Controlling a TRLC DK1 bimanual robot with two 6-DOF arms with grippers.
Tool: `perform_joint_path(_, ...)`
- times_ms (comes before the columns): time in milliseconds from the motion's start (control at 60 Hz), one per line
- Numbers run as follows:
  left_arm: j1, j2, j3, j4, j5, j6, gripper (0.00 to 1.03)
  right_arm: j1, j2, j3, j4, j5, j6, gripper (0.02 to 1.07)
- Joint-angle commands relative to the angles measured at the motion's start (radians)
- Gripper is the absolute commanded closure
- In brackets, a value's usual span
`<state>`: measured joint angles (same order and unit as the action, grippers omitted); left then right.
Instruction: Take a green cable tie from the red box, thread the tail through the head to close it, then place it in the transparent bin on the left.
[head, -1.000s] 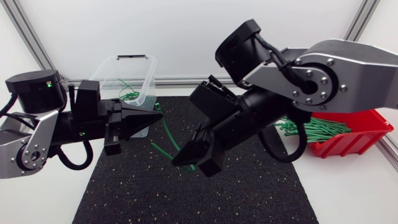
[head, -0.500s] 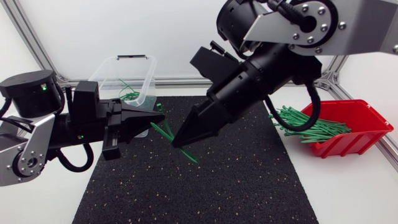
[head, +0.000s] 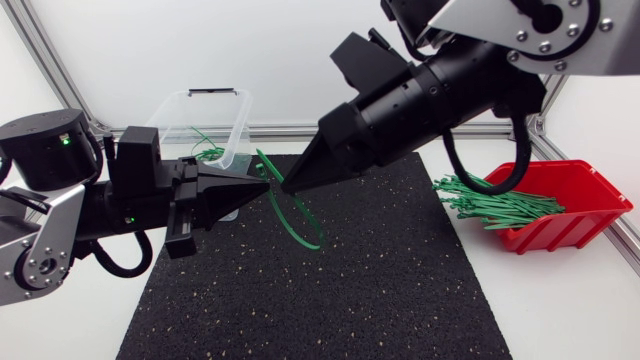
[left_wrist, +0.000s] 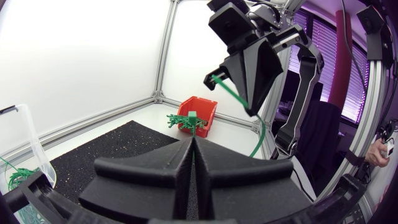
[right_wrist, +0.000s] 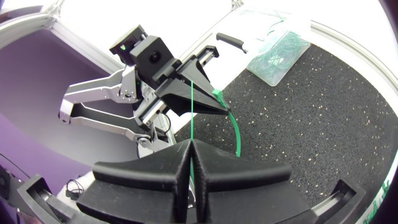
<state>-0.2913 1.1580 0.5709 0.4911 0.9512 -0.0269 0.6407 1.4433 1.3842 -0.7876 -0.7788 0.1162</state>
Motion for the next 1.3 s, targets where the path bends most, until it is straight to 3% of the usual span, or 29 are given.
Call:
perform_joint_path(0, -0.009, -0.015, 0.004, 0.01, -0.005, -0.021, 1.0, 0.019, -0.043, -0.028, 0.01, 0.012, 0.125, 1.02)
perform_joint_path(133, -0.016, -0.027, 0.015, 0.01, -0.019, -0.044, 1.0, 0.051, -0.044, -0.034, -0.022, 0.067, 0.376, 1.02)
perform_joint_path(467, 0.011, 0.042, 0.08, 0.01, 0.029, -0.258, 1.0, 0.111, -0.035, -0.019, -0.035, 0.073, 0.416, 1.02)
perform_joint_path(800, 0.029, 0.049, 0.089, 0.01, 0.146, -0.343, 1.0, 0.08, -0.063, -0.045, -0.022, 0.041, 0.536, 1.02)
perform_joint_path(900, 0.03, 0.051, 0.09, 0.01, 0.167, -0.355, 1.0, 0.091, -0.101, -0.083, 0.068, 0.052, 0.652, 1.02)
perform_joint_path(1000, 0.03, 0.055, 0.09, 0.01, 0.178, -0.36, 1.0, 0.119, -0.139, -0.117, 0.157, 0.127, 0.754, 1.02)
perform_joint_path(1283, 0.044, 0.068, 0.092, 0.01, 0.218, -0.373, 1.0, 0.108, -0.15, -0.146, 0.197, 0.116, 0.928, 1.02)
